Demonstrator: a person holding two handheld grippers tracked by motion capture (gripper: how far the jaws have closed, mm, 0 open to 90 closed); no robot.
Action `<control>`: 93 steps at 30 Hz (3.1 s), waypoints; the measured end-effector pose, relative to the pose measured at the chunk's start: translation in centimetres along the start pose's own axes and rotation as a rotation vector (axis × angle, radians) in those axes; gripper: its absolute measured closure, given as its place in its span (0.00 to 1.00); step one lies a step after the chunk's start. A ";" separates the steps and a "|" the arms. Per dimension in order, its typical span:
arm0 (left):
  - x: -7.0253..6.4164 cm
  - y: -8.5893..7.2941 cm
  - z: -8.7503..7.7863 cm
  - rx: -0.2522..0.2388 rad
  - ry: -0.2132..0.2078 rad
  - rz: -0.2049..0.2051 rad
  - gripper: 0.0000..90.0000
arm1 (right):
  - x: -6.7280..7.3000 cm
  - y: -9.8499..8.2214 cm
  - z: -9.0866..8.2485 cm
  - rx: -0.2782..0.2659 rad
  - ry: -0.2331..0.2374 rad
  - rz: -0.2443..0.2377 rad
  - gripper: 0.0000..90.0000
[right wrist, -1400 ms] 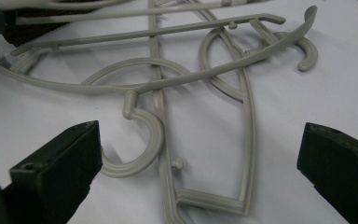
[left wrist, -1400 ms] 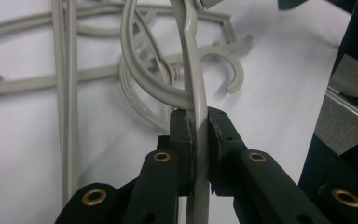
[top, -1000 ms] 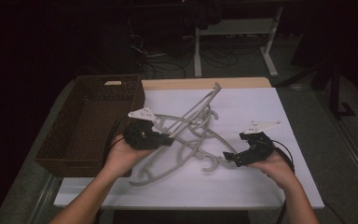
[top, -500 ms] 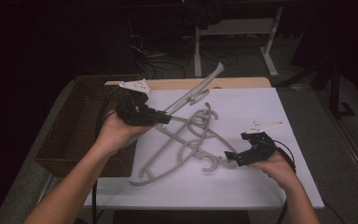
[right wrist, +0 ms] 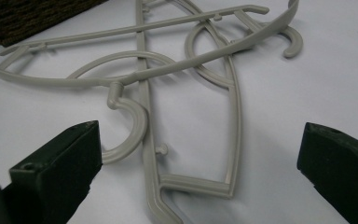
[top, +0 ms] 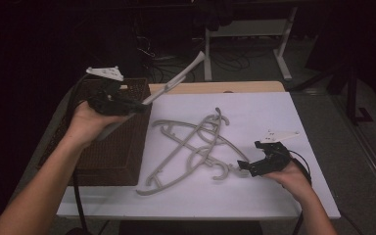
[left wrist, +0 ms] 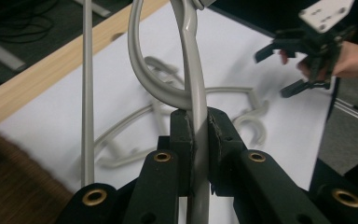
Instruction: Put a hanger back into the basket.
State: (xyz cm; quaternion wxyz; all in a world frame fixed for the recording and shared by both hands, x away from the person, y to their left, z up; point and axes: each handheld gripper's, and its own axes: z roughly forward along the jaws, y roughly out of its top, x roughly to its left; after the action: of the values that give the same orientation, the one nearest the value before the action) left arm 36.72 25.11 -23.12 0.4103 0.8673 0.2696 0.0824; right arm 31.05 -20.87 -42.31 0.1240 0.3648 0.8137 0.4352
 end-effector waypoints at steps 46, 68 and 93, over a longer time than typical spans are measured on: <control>8.0 -12.7 -4.7 0.152 0.121 -0.173 0.91 | -0.2 -3.2 -0.6 -0.026 -0.030 0.047 0.00; 10.2 -16.5 -1.0 0.206 0.073 -0.224 0.90 | -0.3 -3.2 -0.6 -0.024 -0.032 0.046 0.00; 7.4 -12.9 -2.5 -0.061 0.079 -0.169 0.15 | -0.2 -3.1 -0.6 -0.026 -0.031 0.039 0.00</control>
State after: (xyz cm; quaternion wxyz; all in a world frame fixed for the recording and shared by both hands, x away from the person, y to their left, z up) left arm 36.90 37.48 -31.79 0.4310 0.8247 0.3551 0.0897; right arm 29.38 -22.53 -44.48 0.1327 0.3854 0.7989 0.4423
